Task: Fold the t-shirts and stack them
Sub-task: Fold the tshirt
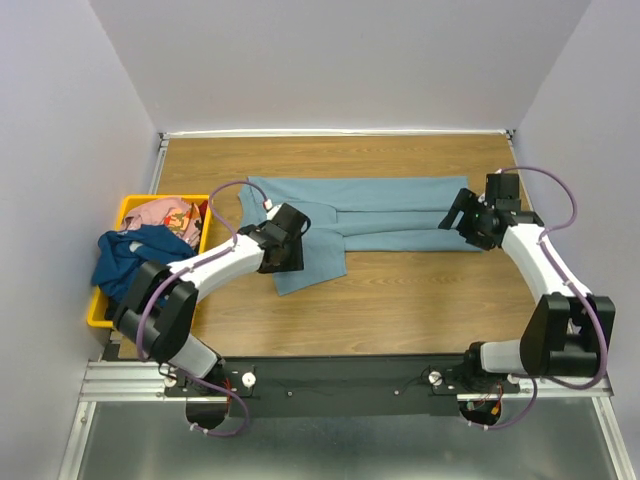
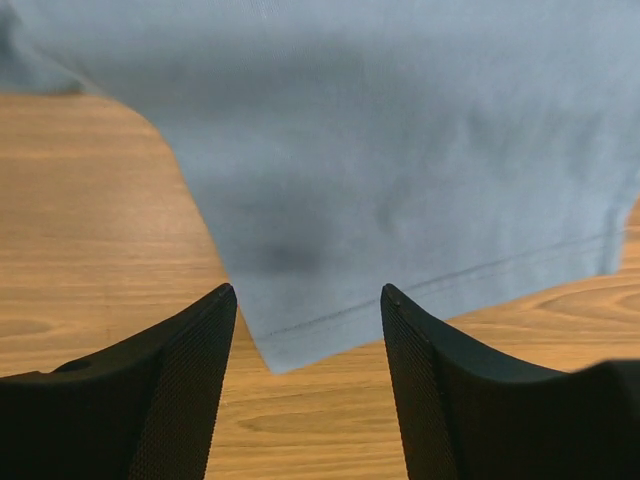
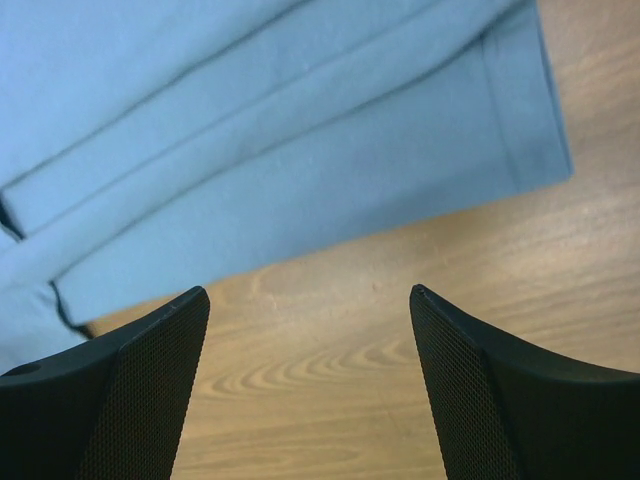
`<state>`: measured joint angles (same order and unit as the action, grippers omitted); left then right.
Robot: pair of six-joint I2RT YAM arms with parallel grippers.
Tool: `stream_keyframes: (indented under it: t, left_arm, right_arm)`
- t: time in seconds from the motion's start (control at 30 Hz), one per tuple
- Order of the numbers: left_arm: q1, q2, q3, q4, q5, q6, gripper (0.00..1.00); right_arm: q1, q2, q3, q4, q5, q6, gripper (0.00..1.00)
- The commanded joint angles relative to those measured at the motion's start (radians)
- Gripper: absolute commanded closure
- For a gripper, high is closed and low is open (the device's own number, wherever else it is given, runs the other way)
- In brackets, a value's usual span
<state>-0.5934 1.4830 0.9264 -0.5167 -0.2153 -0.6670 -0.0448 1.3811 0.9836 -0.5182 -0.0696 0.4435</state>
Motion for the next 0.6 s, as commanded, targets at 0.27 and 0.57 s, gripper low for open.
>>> stream_keyframes:
  t: [0.27, 0.57]
  left_arm:
    - [-0.080, 0.163, 0.002, -0.066, -0.032, -0.040, 0.44]
    - [-0.085, 0.184, 0.069, -0.091, -0.054, -0.017, 1.00]
  right_arm:
    - [0.008, -0.145, -0.115, 0.032, -0.078, -0.019, 0.12]
    - [0.008, -0.169, -0.123, 0.038, -0.081, -0.029, 0.12]
